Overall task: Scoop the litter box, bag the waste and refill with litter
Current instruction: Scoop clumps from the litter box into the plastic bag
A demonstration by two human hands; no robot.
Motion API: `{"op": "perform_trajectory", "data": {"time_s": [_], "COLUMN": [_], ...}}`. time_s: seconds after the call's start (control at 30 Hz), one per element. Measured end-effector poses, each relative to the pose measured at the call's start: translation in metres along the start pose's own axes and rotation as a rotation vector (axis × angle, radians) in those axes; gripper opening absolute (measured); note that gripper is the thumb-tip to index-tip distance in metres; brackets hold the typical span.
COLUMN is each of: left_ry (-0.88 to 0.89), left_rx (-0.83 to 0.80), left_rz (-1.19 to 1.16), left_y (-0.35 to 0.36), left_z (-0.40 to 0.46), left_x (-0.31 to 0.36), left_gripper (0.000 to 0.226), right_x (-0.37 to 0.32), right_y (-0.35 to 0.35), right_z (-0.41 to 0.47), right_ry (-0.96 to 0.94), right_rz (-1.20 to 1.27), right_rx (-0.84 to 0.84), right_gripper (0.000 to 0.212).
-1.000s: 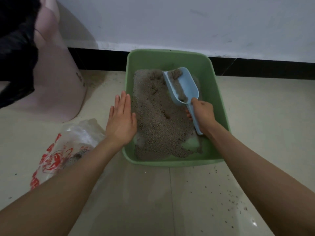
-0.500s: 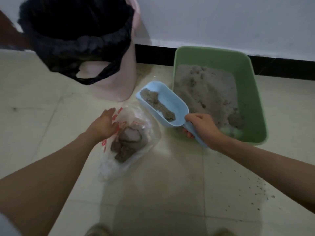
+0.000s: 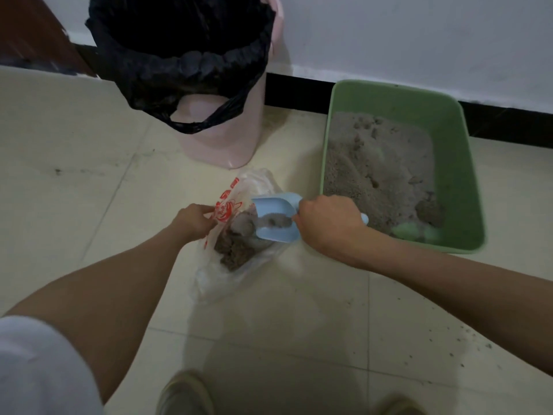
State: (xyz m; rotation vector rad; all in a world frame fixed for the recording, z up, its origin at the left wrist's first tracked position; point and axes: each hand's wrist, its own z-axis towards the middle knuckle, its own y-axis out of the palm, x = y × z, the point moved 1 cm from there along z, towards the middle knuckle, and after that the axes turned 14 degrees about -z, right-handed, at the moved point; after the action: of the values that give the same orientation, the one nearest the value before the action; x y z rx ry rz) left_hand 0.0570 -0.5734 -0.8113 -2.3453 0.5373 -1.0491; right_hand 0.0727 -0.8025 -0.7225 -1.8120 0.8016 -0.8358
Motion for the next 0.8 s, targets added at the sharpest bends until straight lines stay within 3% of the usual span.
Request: {"op": "perform_trajectory", "data": {"time_s": [0.13, 0.3, 0.43, 0.6, 0.8], "left_ry": [-0.077, -0.078, 0.079, 0.303, 0.656], "left_rx": [0.026, 0.121, 0.189, 0.247, 0.003], "left_rz": [-0.080, -0.274, -0.116, 0.247, 0.206], "left_y": [0.005, 0.001, -0.005, 0.007, 0.067], "left_z": [0.002, 0.013, 0.020, 0.020, 0.014], "left_x": [-0.001, 0.002, 0.020, 0.050, 0.106], "left_gripper": [0.037, 0.032, 0.031, 0.036, 0.049], "right_x": [0.011, 0.043, 0.077, 0.117, 0.156], "right_y": [-0.004, 0.004, 0.014, 0.029, 0.061], "right_z": [0.002, 0.005, 0.008, 0.012, 0.006], "right_ry": [0.000, 0.144, 0.286, 0.602, 0.906], "right_rz": [-0.072, 0.153, 0.660, 1.169, 1.261], "right_rx": [0.064, 0.114, 0.110, 0.123, 0.099], "right_gripper": [0.025, 0.033, 0.036, 0.022, 0.020]}}
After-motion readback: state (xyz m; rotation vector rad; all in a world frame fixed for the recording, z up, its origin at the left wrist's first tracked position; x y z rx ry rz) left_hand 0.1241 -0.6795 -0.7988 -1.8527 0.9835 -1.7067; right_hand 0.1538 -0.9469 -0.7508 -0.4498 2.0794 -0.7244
